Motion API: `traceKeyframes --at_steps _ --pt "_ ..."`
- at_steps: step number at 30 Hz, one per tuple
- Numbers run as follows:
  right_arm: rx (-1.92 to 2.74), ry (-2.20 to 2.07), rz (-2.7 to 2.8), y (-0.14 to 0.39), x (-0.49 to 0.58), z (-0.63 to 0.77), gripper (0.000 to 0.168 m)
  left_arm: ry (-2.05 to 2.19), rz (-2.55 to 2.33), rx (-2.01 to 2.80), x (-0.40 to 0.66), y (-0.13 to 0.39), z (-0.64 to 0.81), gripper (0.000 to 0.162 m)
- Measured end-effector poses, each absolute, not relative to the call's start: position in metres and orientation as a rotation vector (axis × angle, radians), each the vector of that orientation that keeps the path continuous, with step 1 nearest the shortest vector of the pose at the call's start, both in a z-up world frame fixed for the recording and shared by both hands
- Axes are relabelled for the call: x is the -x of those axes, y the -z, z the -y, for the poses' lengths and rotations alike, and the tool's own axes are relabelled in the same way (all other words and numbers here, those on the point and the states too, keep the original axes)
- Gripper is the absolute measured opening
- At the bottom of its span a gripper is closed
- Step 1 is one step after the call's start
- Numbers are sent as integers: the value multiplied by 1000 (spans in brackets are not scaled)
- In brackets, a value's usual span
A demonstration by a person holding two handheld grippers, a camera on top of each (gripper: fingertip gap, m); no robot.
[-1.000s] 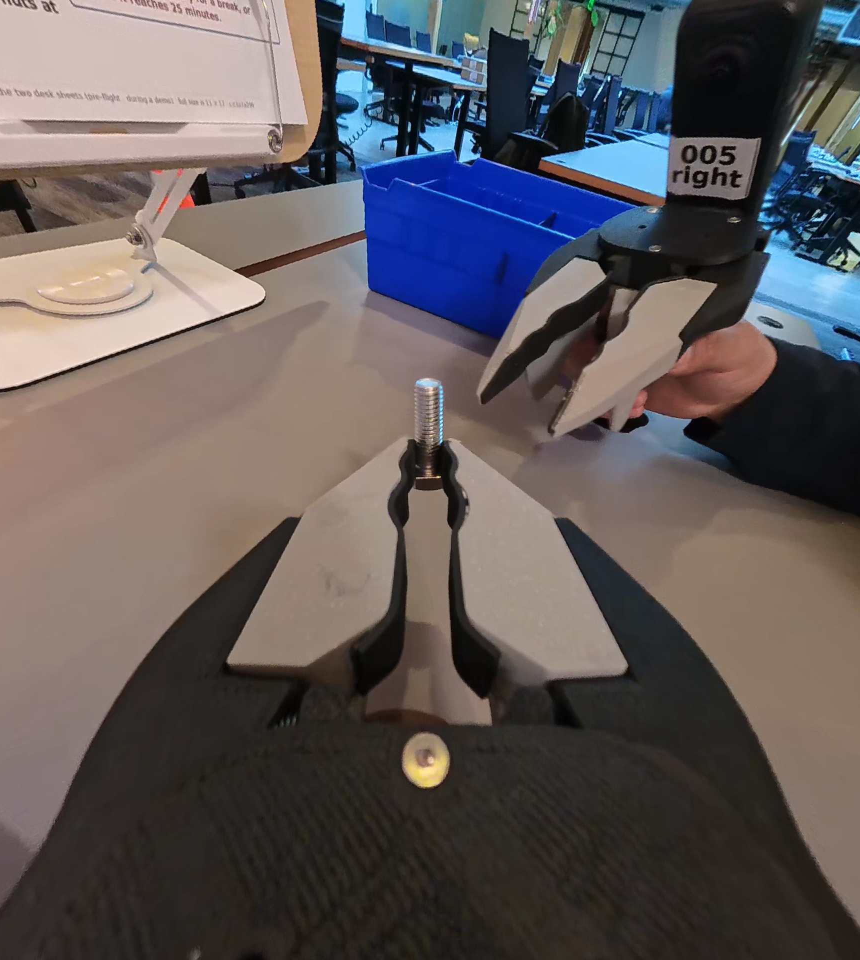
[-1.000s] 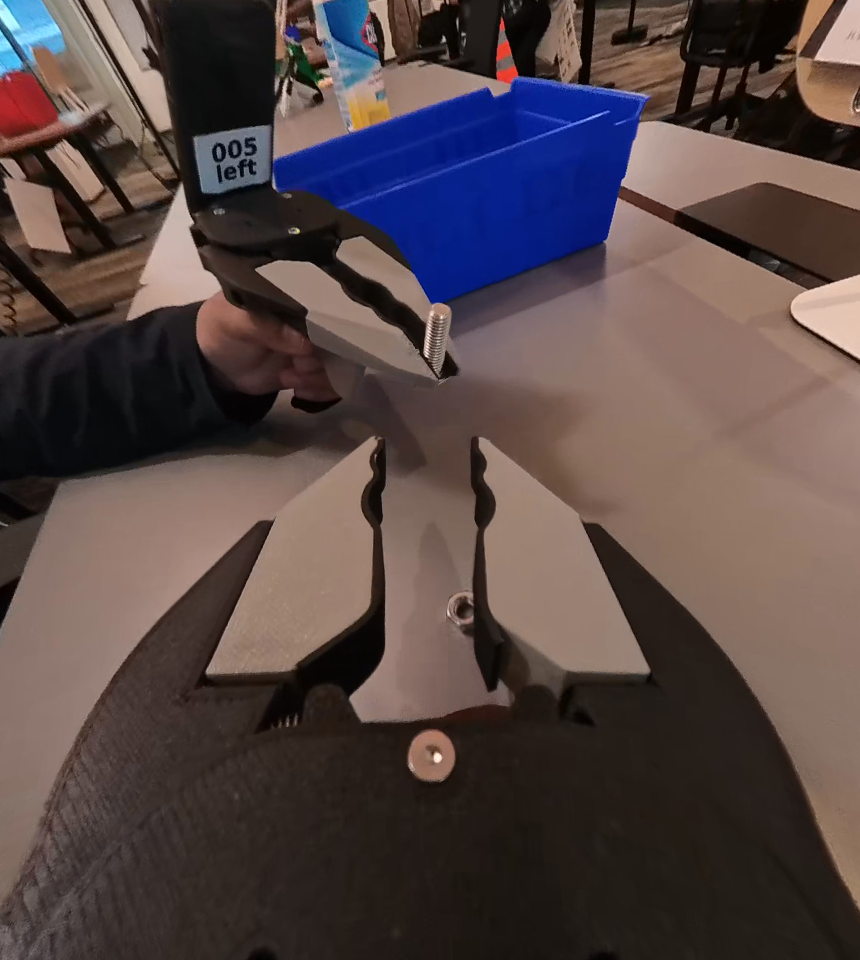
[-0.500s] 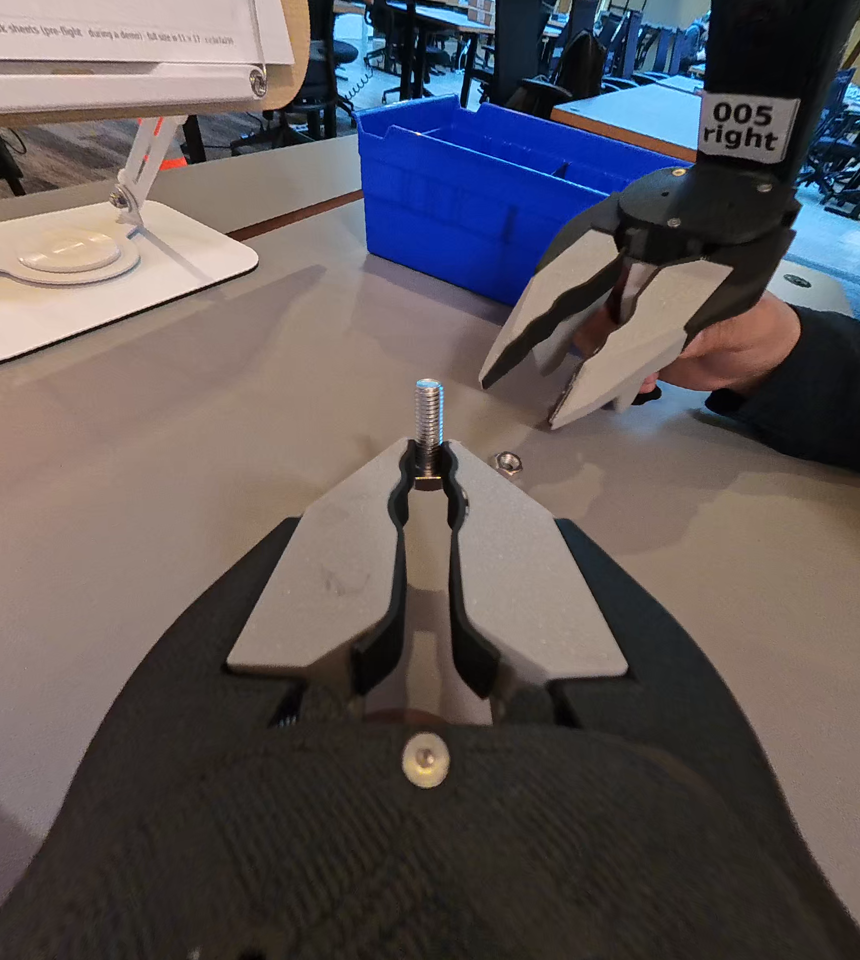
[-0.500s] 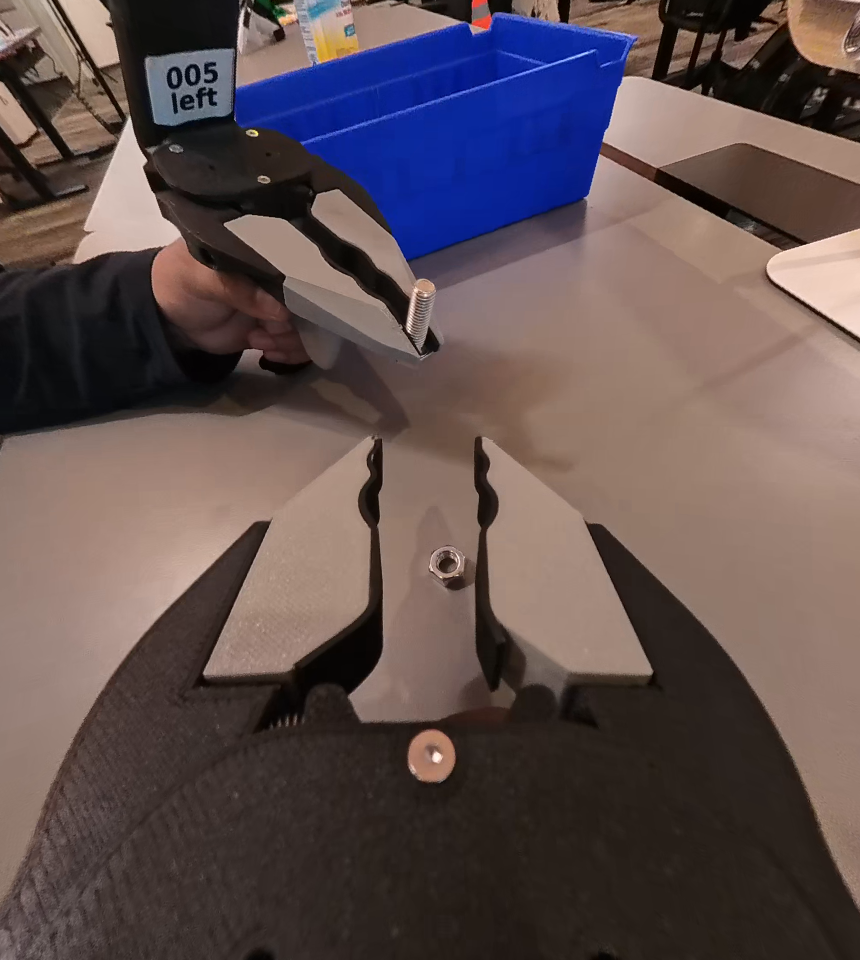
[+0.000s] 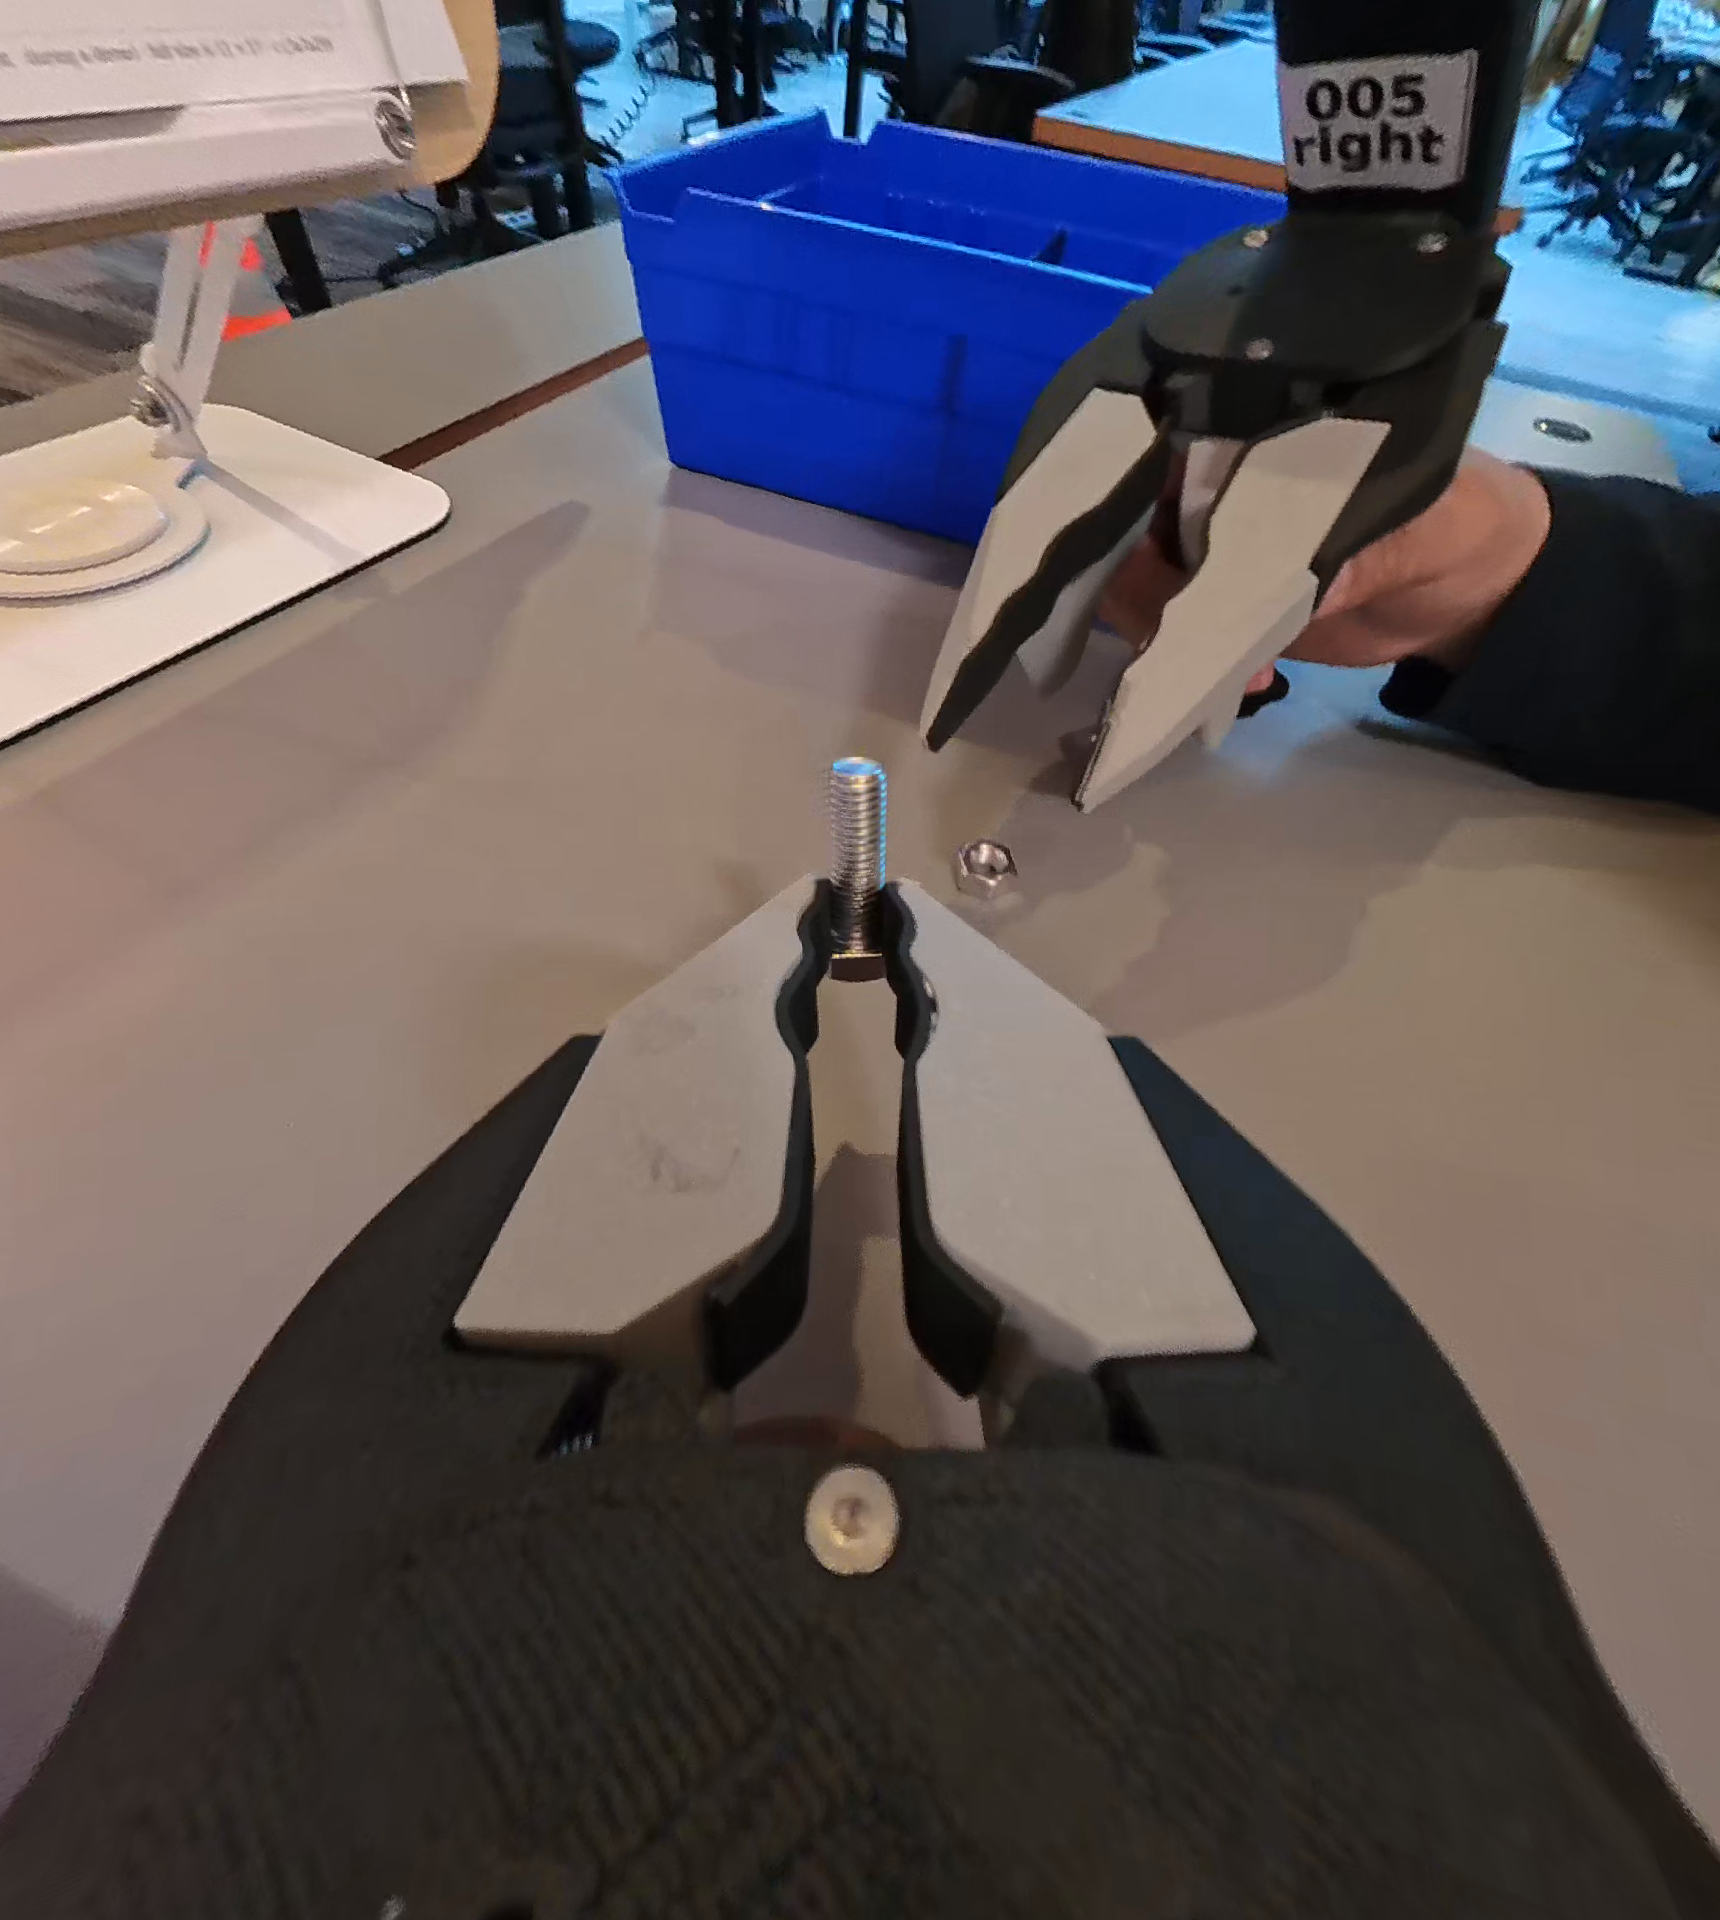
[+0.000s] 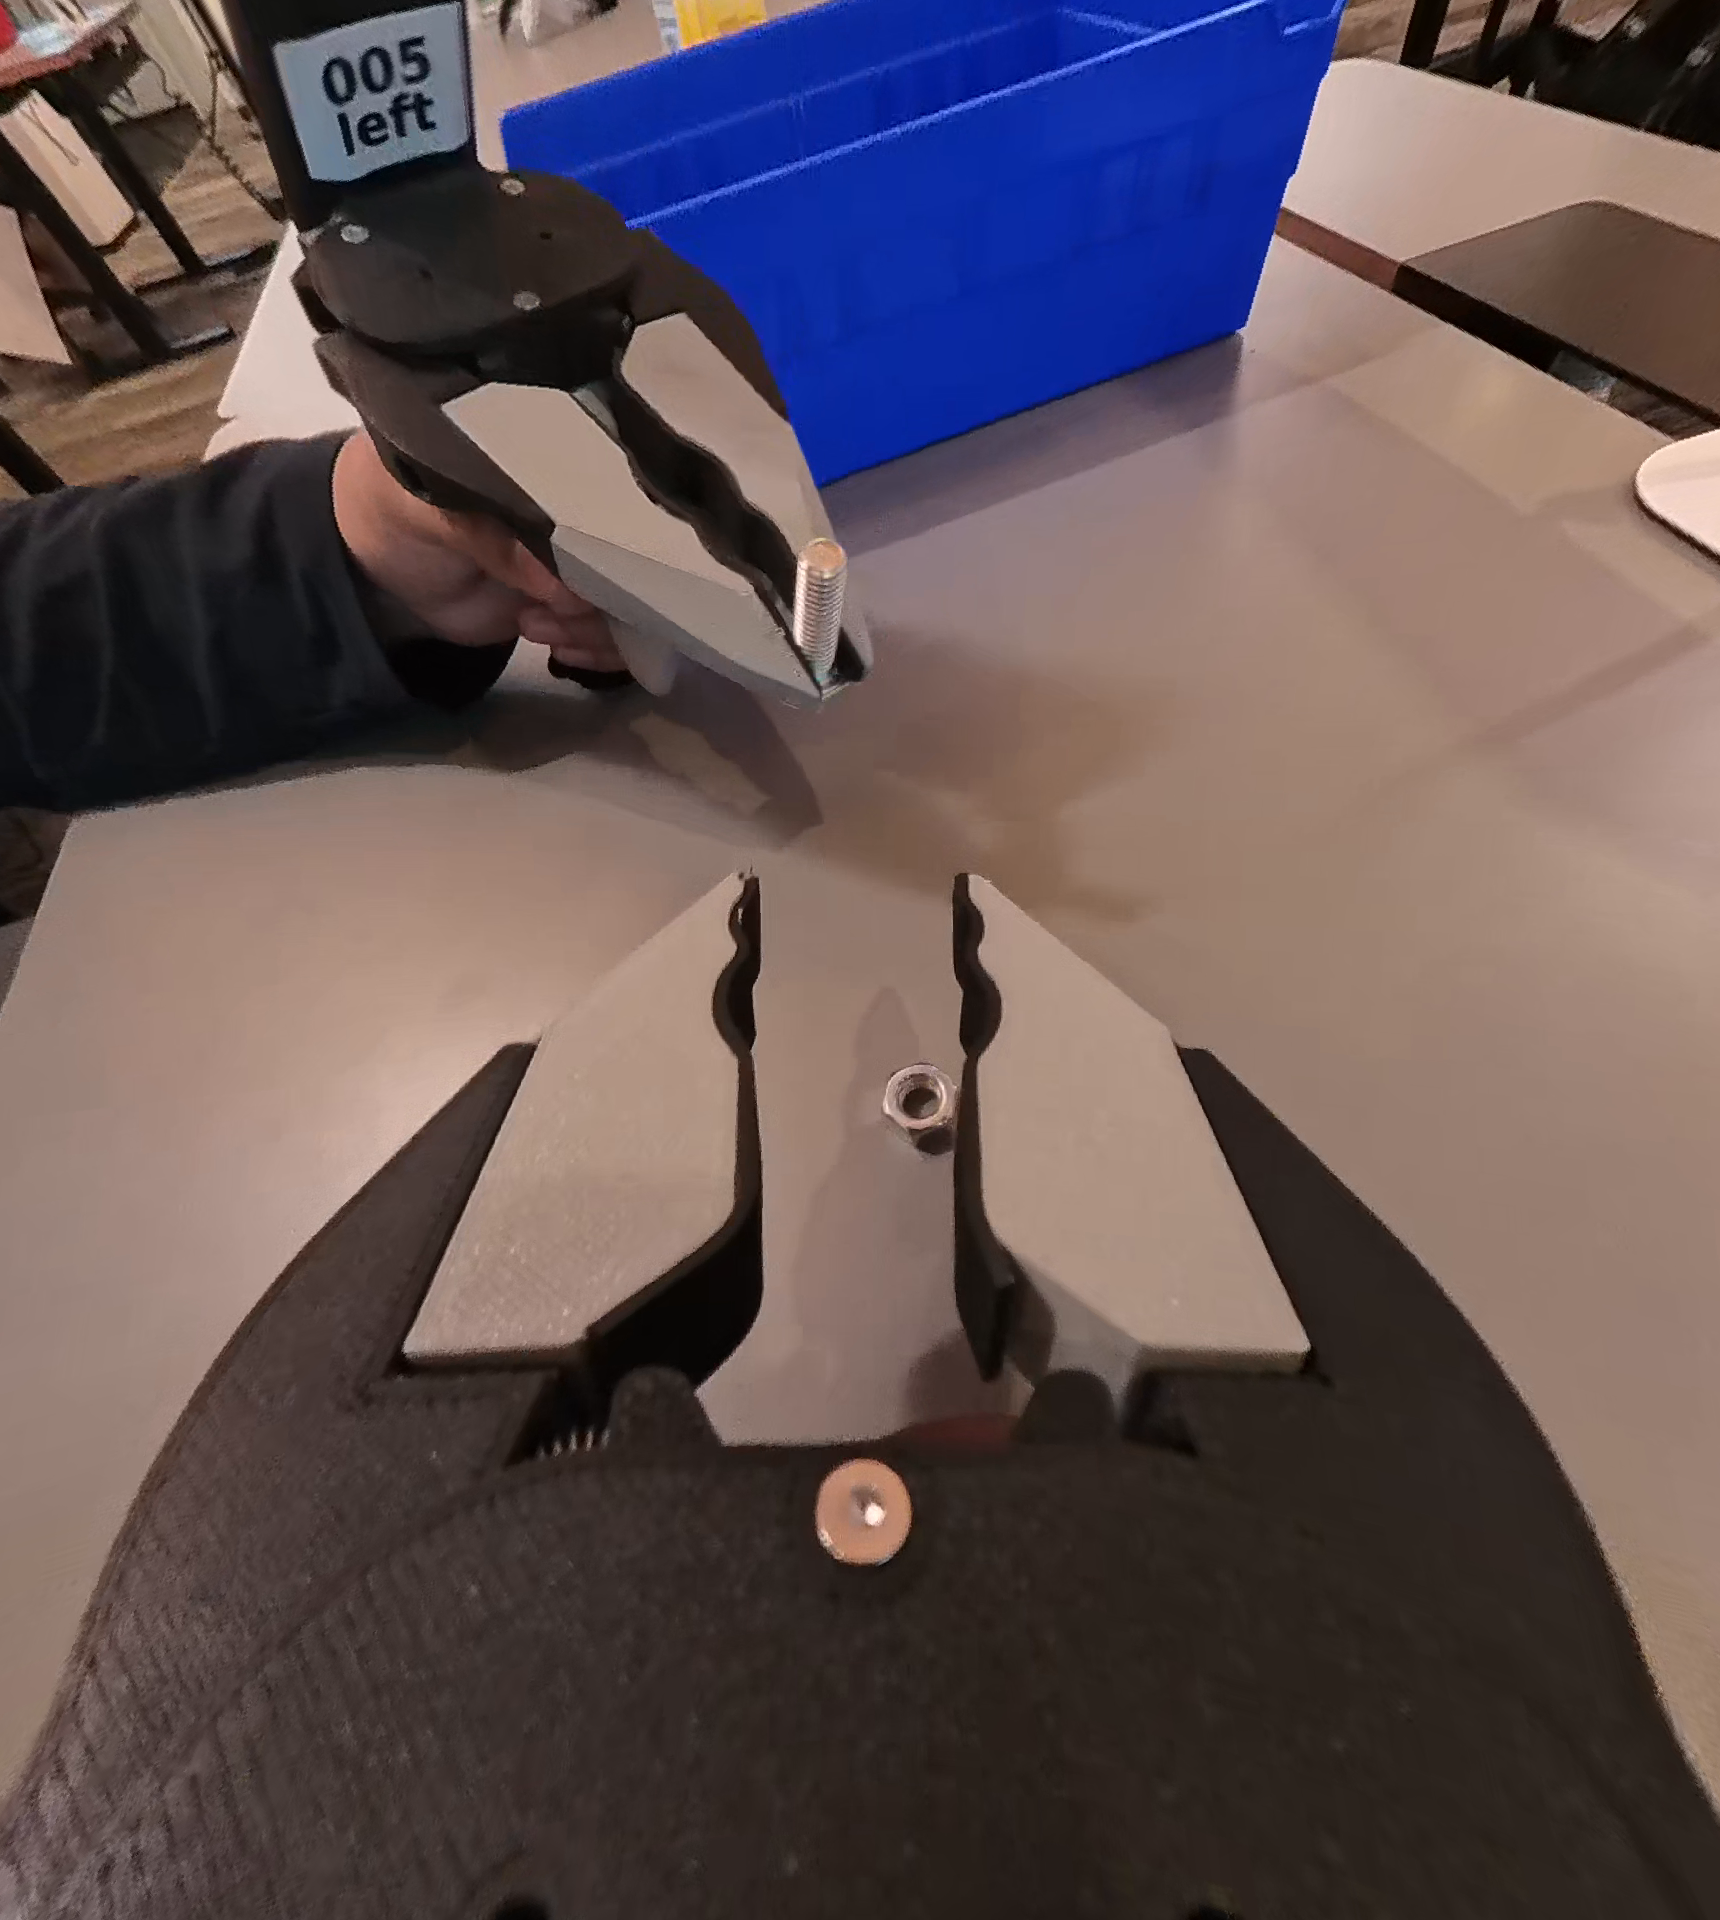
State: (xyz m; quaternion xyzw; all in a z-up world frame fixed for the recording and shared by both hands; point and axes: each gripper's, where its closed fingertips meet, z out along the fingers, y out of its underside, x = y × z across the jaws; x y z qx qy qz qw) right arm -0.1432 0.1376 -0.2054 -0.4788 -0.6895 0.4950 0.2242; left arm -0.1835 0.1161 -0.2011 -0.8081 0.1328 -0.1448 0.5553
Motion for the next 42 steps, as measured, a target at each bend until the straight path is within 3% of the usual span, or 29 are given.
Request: traceKeyframes --at_steps 42 --pt "1331 -1352 1853 210 148 -148 32 371 -205 1881 196 196 -118 7"
